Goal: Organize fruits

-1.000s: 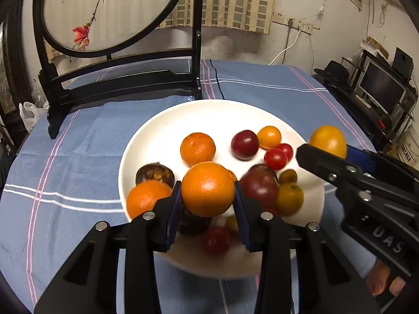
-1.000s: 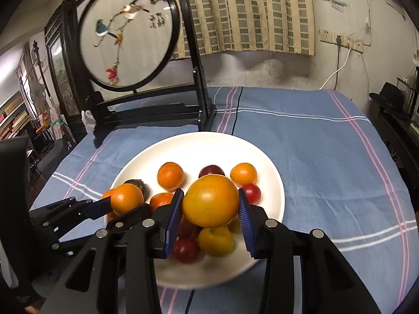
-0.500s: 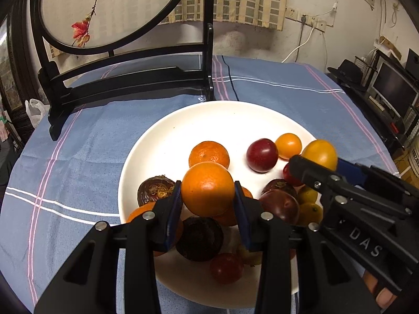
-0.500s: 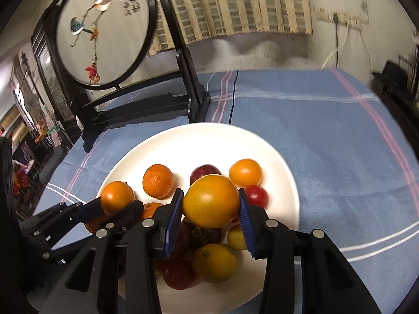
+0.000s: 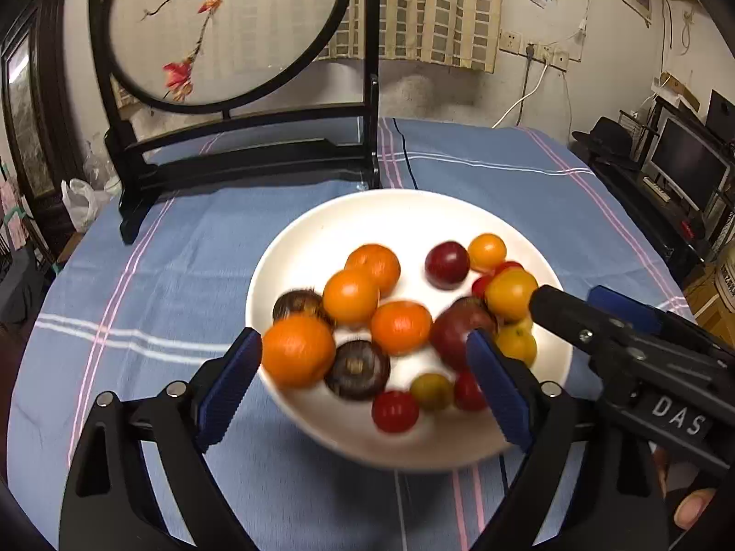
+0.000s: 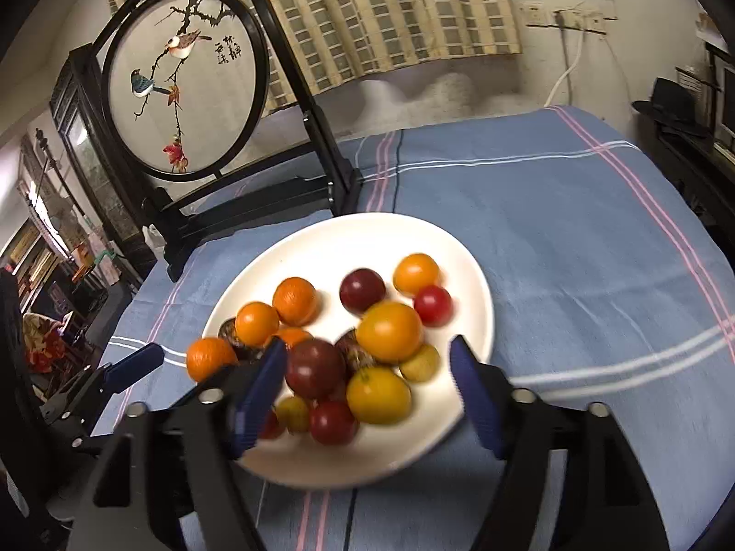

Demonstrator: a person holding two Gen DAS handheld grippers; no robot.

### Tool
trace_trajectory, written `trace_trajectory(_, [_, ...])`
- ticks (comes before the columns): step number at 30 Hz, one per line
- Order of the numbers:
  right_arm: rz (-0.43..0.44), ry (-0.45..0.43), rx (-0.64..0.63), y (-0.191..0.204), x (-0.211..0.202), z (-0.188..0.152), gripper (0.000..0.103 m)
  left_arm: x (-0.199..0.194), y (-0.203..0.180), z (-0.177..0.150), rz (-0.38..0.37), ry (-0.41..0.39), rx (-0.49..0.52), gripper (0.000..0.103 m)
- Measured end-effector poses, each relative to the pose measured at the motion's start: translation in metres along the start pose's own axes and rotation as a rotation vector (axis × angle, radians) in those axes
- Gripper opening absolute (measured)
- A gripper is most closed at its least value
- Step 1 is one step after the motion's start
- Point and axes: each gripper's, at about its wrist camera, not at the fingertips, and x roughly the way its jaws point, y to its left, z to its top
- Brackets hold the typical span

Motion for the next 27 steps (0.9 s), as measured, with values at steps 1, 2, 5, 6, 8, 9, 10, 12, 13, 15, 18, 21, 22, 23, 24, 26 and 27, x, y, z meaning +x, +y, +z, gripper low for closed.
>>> trace_trajectory(1, [0.004,-0.003,0.003,-0.001,-0.004,-0.004,0.086,-0.004,0.002,-0.006,-0.003,0.004,-0.006,0.089])
trace_trajectory(2, [0.005,-0.01,-0.002,-0.001,-0.01,-0.01,0.089,-0.007,0.003,-0.01,-0.004,0.006,-0.009,0.09])
trace_trajectory(5, [-0.094,-0.056,-0.051,0.004,-0.026,-0.028,0.094,-0.018,0.007,-0.026,0.013,0.001,-0.015,0.09])
trace_trajectory(6, [-0.108,-0.054,-0.057,0.004,-0.029,-0.032,0.096,-0.021,0.007,-0.033,0.021,0.003,-0.016,0.09])
trace_trajectory(8, [-0.109,-0.029,-0.061,0.005,-0.034,-0.044,0.097,-0.025,0.009,-0.047,0.017,0.02,-0.02,0.09])
trace_trajectory(9, [-0.104,-0.018,-0.064,0.006,-0.037,-0.05,0.097,-0.028,0.009,-0.054,0.019,0.028,-0.021,0.09])
trace_trajectory(10, [-0.103,-0.012,-0.07,0.007,-0.039,-0.055,0.097,-0.03,0.009,-0.059,0.024,0.03,-0.02,0.09])
trace_trajectory(12, [-0.119,-0.007,-0.088,0.01,-0.045,-0.067,0.097,-0.034,0.009,-0.071,0.035,0.035,-0.01,0.09])
trace_trajectory(13, [-0.122,-0.006,-0.095,0.011,-0.047,-0.072,0.097,-0.035,0.009,-0.076,0.036,0.038,-0.006,0.09])
trace_trajectory(15, [-0.123,-0.008,-0.104,0.01,-0.054,-0.085,0.099,-0.039,0.011,-0.088,0.035,0.043,-0.003,0.09])
trace_trajectory(18, [-0.127,-0.019,-0.122,0.006,-0.062,-0.099,0.099,-0.042,0.019,-0.099,0.034,0.05,-0.032,0.093])
trace_trajectory(21, [-0.119,0.004,-0.123,0.003,-0.065,-0.111,0.099,-0.043,0.026,-0.107,0.039,0.053,-0.05,0.095])
trace_trajectory(22, [-0.11,0.019,-0.128,0.003,-0.064,-0.115,0.099,-0.044,0.027,-0.109,0.041,0.055,-0.05,0.095])
trace_trajectory(23, [-0.106,0.028,-0.133,0.003,-0.064,-0.116,0.099,-0.044,0.028,-0.111,0.04,0.059,-0.048,0.095])
trace_trajectory(24, [-0.107,0.031,-0.14,0.005,-0.064,-0.118,0.099,-0.045,0.028,-0.113,0.039,0.061,-0.048,0.095])
trace_trajectory(26, [-0.11,0.039,-0.163,0.009,-0.064,-0.124,0.099,-0.046,0.028,-0.115,0.037,0.061,-0.049,0.095])
trace_trajectory(27, [-0.112,0.048,-0.174,0.01,-0.063,-0.127,0.099,-0.047,0.028,-0.116,0.038,0.06,-0.051,0.095])
